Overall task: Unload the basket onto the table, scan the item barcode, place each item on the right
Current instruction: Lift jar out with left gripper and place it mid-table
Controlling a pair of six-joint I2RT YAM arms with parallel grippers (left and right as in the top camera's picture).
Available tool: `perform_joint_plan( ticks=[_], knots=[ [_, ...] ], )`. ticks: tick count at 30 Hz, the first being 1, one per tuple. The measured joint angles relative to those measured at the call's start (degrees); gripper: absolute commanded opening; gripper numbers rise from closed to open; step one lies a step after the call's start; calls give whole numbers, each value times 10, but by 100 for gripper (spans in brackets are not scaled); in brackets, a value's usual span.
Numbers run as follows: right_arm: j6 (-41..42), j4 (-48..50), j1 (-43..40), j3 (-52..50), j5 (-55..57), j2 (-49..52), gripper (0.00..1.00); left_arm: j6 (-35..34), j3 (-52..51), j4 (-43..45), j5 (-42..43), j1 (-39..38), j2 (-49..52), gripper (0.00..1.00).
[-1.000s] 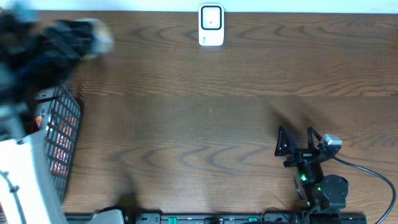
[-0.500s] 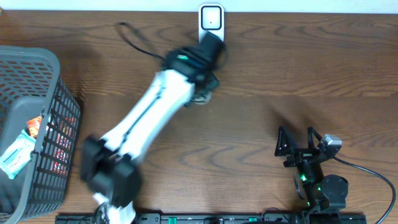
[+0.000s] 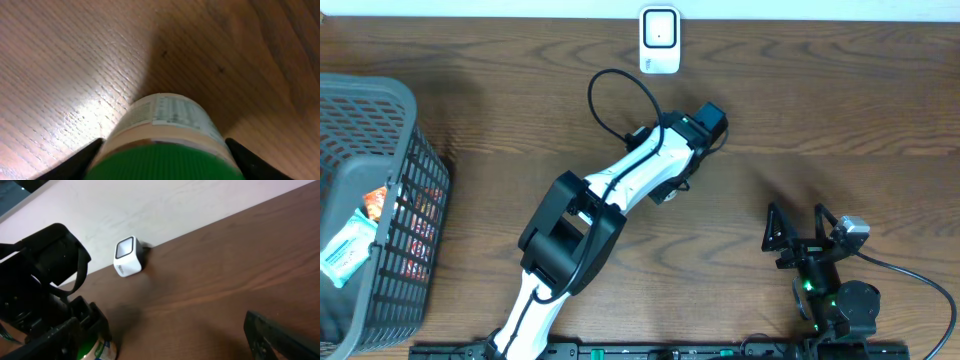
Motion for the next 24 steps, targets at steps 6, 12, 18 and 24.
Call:
perform_joint_plan(
  ticks=[6,12,18,24],
  knots=[
    [0,0,0,0,0,0,99,96,12,-7,-6,4,-31,93],
    [0,0,0,0,0,0,99,267,111,-37,-68,56,-216,97],
    [0,0,0,0,0,0,99,369,170,-122,-140,335,-457,97],
    [0,0,8,0,0,0,99,408,168,-191,-66,706,-517,97]
  ],
)
